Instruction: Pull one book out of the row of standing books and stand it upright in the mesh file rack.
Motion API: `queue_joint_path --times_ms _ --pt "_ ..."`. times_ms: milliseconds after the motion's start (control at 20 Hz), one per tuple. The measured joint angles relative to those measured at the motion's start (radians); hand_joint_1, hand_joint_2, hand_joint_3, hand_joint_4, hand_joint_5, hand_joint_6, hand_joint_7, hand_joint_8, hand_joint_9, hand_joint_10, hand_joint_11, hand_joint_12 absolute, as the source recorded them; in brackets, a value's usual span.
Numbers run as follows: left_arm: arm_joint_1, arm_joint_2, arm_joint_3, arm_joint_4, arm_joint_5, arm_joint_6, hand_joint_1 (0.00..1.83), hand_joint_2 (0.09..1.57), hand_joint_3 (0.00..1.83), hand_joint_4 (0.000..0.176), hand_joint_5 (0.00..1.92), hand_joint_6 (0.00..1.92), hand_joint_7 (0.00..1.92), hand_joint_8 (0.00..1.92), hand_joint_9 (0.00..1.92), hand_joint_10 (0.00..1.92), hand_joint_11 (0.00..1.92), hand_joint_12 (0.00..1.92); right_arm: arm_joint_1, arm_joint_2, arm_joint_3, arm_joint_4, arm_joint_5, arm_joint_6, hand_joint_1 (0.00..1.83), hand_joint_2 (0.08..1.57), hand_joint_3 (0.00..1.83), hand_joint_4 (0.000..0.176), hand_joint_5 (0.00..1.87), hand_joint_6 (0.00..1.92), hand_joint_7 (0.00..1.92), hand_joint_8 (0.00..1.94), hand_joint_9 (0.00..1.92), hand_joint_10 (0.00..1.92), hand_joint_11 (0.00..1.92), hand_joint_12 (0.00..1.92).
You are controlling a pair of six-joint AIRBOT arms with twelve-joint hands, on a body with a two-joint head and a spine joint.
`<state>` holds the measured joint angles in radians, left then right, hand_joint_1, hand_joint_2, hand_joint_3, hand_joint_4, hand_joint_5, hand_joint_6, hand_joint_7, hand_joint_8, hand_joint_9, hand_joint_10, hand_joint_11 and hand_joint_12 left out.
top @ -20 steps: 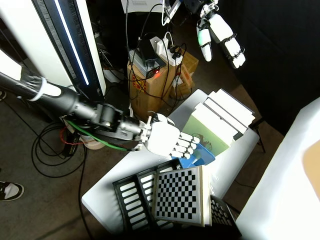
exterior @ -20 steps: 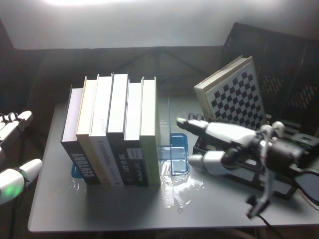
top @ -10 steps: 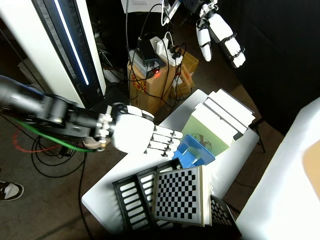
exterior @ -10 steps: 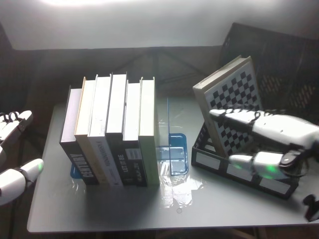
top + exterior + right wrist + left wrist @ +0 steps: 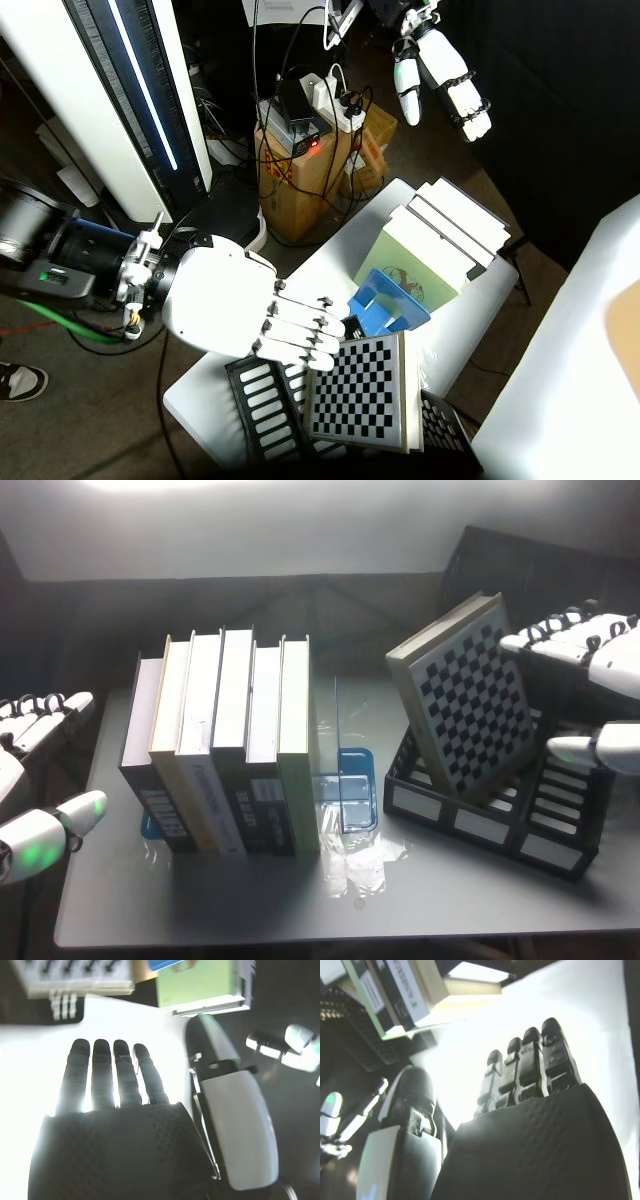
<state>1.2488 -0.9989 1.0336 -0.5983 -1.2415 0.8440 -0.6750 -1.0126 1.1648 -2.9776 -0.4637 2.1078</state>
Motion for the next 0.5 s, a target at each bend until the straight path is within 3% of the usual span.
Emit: queue_joint_path --times_ms 50,100,250,300,450,500 --pt "0.000 0.002 0.000 -0.001 0.003 0.000 0.18 1.38 0.00 0.066 0.01 0.00 0.00 0.00 0.00 0.00 0.00 0.00 0.009 0.004 0.000 0.000 0.040 -0.047 0.61 1.29 0.00 0.000 0.00 0.00 0.00 0.00 0.00 0.00 0.00 0.00" --pt "0.000 0.006 0.000 0.000 0.010 0.000 0.18 1.39 0.00 0.061 0.01 0.00 0.00 0.00 0.00 0.00 0.00 0.00 0.027 0.010 0.000 0.000 0.098 -0.096 0.65 1.29 0.00 0.000 0.00 0.00 0.00 0.00 0.00 0.00 0.00 0.00" --pt "0.000 0.011 0.001 0.008 0.008 0.000 0.17 1.39 0.00 0.062 0.01 0.00 0.00 0.00 0.00 0.00 0.00 0.00 0.064 0.034 -0.005 0.000 0.187 -0.196 0.60 1.31 0.00 0.000 0.00 0.00 0.00 0.00 0.00 0.00 0.00 0.00" --pt "0.000 0.011 0.001 0.008 0.012 0.000 0.17 1.39 0.00 0.073 0.01 0.00 0.00 0.00 0.00 0.00 0.00 0.00 0.076 0.042 -0.005 0.000 0.211 -0.239 0.67 1.31 0.00 0.000 0.00 0.00 0.00 0.00 0.00 0.00 0.00 0.00" --pt "0.000 0.011 0.003 0.008 0.014 0.000 0.16 1.39 0.00 0.057 0.01 0.00 0.00 0.00 0.00 0.00 0.00 0.00 0.094 0.067 -0.034 0.000 0.272 -0.355 0.58 1.29 0.00 0.013 0.00 0.00 0.00 0.00 0.00 0.00 0.00 0.00" --pt "0.000 0.011 0.003 0.010 0.014 0.000 0.15 1.39 0.00 0.047 0.02 0.01 0.00 0.00 0.00 0.00 0.00 0.00 0.094 0.077 -0.053 0.000 0.288 -0.371 0.59 1.29 0.00 0.000 0.00 0.00 0.00 0.00 0.00 0.00 0.00 0.00"
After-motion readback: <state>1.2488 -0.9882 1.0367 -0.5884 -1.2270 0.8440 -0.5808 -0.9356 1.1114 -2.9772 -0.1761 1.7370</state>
